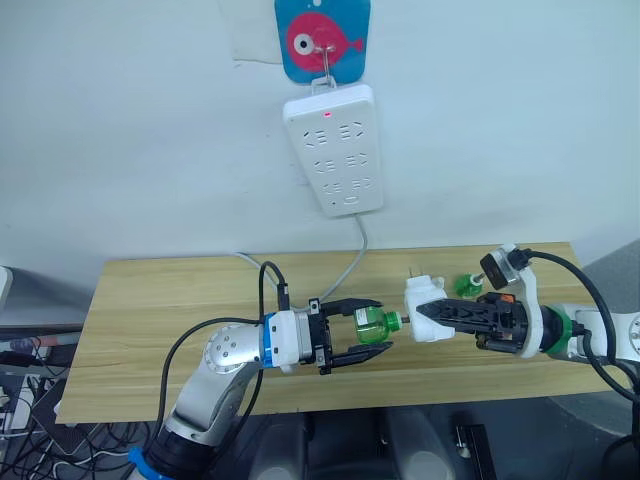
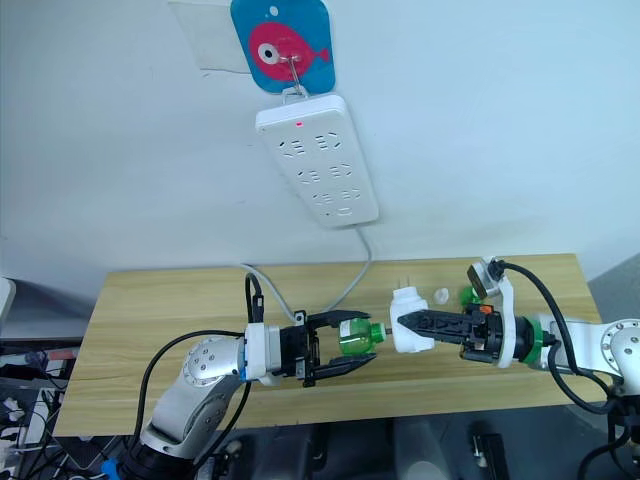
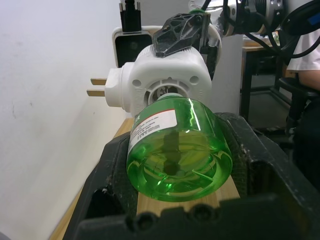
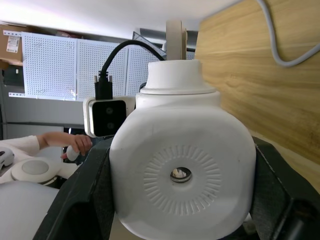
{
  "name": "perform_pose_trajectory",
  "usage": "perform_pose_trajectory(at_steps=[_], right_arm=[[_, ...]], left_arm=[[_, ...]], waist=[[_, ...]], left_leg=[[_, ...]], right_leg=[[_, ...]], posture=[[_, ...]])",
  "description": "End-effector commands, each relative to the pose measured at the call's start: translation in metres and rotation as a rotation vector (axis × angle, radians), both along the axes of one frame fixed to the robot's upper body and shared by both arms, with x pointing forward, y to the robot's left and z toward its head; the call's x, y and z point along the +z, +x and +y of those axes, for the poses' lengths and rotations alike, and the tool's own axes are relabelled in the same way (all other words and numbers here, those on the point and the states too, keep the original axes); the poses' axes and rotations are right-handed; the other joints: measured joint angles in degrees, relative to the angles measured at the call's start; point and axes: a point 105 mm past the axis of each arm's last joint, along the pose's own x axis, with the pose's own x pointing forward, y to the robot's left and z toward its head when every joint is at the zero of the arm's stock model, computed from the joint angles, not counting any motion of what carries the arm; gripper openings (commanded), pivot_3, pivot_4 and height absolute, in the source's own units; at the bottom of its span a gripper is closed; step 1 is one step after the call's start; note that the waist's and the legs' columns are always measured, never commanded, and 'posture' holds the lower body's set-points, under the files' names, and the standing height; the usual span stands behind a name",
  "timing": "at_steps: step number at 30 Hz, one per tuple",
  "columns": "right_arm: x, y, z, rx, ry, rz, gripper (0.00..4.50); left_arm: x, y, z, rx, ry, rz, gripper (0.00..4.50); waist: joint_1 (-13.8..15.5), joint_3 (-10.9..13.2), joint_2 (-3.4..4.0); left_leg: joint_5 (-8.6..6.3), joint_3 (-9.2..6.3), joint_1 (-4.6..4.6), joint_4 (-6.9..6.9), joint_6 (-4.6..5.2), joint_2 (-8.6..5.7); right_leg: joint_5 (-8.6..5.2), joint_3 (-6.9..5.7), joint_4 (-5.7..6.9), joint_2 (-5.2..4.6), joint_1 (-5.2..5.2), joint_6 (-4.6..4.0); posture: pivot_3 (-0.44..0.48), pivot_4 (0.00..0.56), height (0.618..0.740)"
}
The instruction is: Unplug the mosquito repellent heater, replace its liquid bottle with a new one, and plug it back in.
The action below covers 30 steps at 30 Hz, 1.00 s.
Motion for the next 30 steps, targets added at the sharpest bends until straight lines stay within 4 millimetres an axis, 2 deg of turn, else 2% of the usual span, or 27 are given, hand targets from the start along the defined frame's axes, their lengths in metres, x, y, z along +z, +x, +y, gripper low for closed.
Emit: perform_pose_trajectory(at_steps=[1, 13, 19, 30], right_arm=[[0.007, -0.009, 0.005, 0.063, 0.028, -0.010, 2.97], [0.007, -0.008, 0.005, 0.060, 0.032, -0.009, 2.97], [0.006, -0.009, 0.011, 0.066, 0.020, -0.024, 2.97], [0.005, -0.015, 0.020, 0.054, -0.051, -0.080, 2.97]], left_arm=[[0.006, -0.007, -0.005, -0.029, -0.027, -0.034, 2.27], [0.002, -0.005, -0.004, -0.020, -0.007, -0.029, 2.27], [0.007, -0.011, -0.011, -0.051, -0.023, -0.037, 2.27], [0.007, -0.009, -0.021, -0.075, -0.063, -0.039, 2.27]], waist=[[0.0, 0.0, 0.00], [0.0, 0.0, 0.00], [0.0, 0.0, 0.01], [0.0, 0.0, 0.01]], left_leg=[[0.00, 0.00, 0.00, 0.00, 0.00, 0.00], [0.00, 0.00, 0.00, 0.00, 0.00, 0.00], [0.00, 0.00, 0.00, 0.00, 0.00, 0.00], [0.00, 0.00, 0.00, 0.01, 0.00, 0.00]], right_leg=[[0.00, 0.00, 0.00, 0.00, 0.00, 0.00], [0.00, 0.00, 0.00, 0.00, 0.00, 0.00], [0.00, 0.00, 0.01, 0.00, 0.00, 0.00], [0.00, -0.01, 0.01, 0.00, 0.00, 0.00]], posture=[[-0.122, 0.317, 0.740], [-0.121, 0.316, 0.740], [-0.117, 0.305, 0.740], [-0.132, 0.297, 0.740]])
